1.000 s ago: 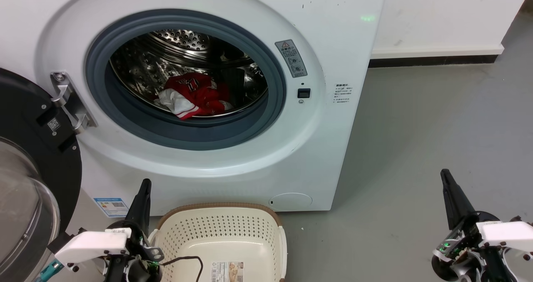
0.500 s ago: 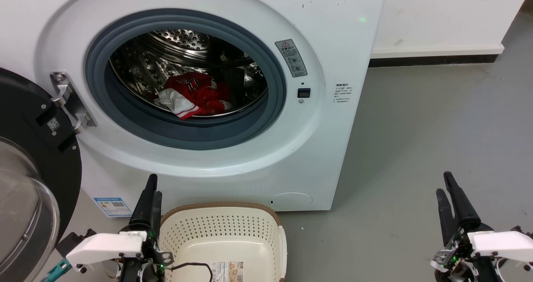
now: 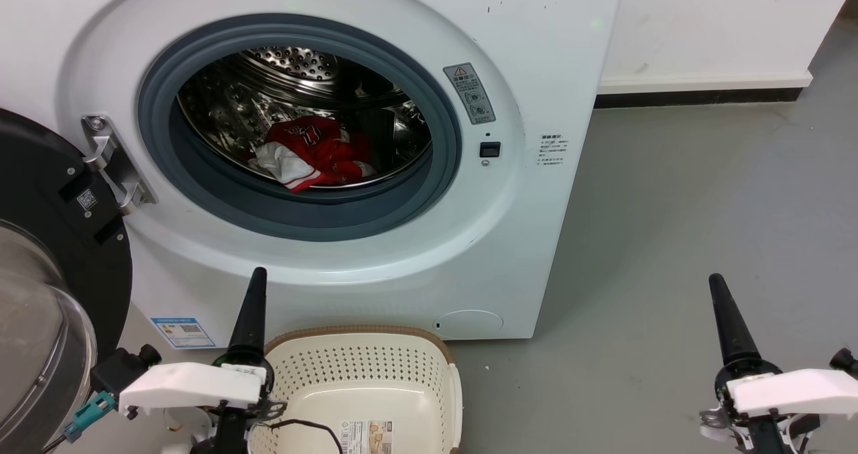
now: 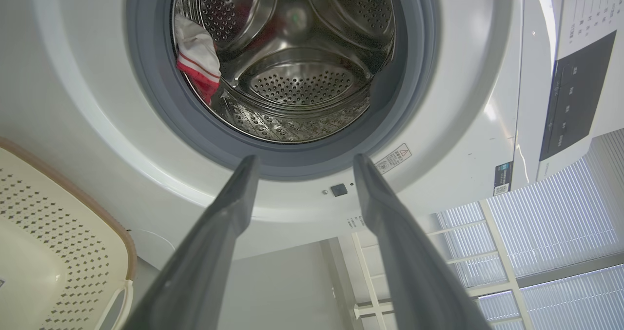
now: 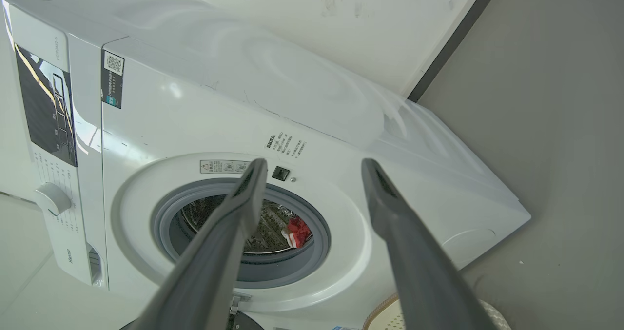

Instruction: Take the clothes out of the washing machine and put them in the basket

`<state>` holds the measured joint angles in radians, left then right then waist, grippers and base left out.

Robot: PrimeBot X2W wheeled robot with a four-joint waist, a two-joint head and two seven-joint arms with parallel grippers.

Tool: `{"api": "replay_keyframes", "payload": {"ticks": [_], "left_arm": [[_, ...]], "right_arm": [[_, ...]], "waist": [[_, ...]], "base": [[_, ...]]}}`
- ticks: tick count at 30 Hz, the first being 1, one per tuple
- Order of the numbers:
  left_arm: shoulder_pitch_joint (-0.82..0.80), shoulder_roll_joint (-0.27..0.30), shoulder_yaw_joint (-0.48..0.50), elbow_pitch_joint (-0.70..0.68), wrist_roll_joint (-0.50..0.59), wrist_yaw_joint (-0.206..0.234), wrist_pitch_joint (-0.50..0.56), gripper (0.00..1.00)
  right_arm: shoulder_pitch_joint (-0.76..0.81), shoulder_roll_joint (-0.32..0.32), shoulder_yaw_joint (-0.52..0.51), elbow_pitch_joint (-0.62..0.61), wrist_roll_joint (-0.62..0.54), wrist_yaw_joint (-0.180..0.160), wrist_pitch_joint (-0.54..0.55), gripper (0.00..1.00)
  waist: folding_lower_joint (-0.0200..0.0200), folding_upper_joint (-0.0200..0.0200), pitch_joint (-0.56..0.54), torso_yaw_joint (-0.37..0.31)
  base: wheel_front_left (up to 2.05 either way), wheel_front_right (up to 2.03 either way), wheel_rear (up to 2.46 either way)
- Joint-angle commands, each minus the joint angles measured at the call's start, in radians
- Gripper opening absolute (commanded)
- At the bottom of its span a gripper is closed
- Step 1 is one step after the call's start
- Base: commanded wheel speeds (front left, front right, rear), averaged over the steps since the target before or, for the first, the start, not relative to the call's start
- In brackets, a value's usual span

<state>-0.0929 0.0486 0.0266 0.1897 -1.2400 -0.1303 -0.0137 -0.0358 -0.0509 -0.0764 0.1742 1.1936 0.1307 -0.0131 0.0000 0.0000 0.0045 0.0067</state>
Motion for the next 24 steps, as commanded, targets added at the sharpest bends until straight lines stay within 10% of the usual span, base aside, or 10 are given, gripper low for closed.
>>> {"api": "replay_keyframes", "payload": {"ticks": [1,24], "left_arm": [[-0.034,0.002,-0.009,-0.020,0.042,0.002,-0.010,1.00],[-0.043,0.002,-0.114,-0.022,0.492,0.087,-0.092,1.00]], "right_arm": [[-0.010,-0.001,0.005,-0.025,-0.056,0.000,-0.009,1.00],[0.027,0.000,0.029,-0.032,-0.503,0.000,-0.092,1.00]], "waist": [[0.0000,0.0000,0.000,0.000],[0.0000,0.0000,0.000,0.010]], "base": [[0.00,0.00,0.00],[0.00,0.00,0.00]]}}
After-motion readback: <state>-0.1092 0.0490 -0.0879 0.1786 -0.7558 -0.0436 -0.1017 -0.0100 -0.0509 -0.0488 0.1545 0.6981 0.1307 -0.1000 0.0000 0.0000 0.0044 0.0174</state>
